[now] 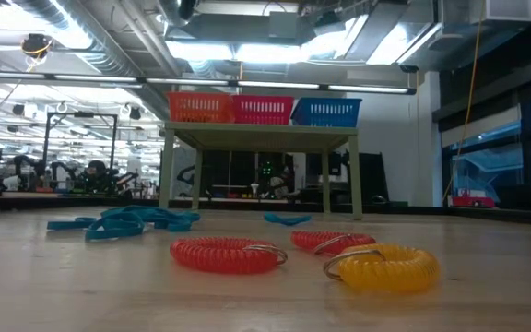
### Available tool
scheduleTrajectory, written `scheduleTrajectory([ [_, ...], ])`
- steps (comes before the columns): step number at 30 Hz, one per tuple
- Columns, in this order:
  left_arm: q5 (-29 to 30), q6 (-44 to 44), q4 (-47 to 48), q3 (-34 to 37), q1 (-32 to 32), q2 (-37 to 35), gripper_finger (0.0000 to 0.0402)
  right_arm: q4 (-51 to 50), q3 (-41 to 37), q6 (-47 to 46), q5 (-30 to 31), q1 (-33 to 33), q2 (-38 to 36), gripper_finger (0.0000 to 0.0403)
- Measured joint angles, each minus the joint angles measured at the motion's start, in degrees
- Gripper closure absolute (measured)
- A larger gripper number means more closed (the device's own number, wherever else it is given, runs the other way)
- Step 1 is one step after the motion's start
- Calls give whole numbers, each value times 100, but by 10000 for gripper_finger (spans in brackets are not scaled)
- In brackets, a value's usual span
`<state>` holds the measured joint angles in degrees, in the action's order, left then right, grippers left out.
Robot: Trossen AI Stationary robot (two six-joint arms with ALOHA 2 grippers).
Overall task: Pick & Place Office Desk Supplies
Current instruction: Put the yellow keychain into the red bin on the shelf
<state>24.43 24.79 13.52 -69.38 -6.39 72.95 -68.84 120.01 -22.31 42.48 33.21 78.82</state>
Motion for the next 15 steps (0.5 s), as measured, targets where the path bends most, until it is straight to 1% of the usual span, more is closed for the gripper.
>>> scheduleTrajectory([
  [3, -336, -114, -4, 0, 450, 0, 371, -186, 0, -258, 144, 2, 5, 210],
  [6, -723, -214, -2, 0, 942, 0, 370, -187, 0, -337, 39, 2, 7, 210],
  [10, -1399, -437, -18, 0, 1613, 1, 371, -175, -161, -425, 150, 165, -27, 211],
  [12, -1681, -496, -94, 0, 1882, 50, 372, -175, -472, -443, 579, 402, -126, 211],
  [15, -2089, -659, -195, 4, 2192, 66, 371, -160, -1203, -1011, 1294, 780, -485, 211],
])
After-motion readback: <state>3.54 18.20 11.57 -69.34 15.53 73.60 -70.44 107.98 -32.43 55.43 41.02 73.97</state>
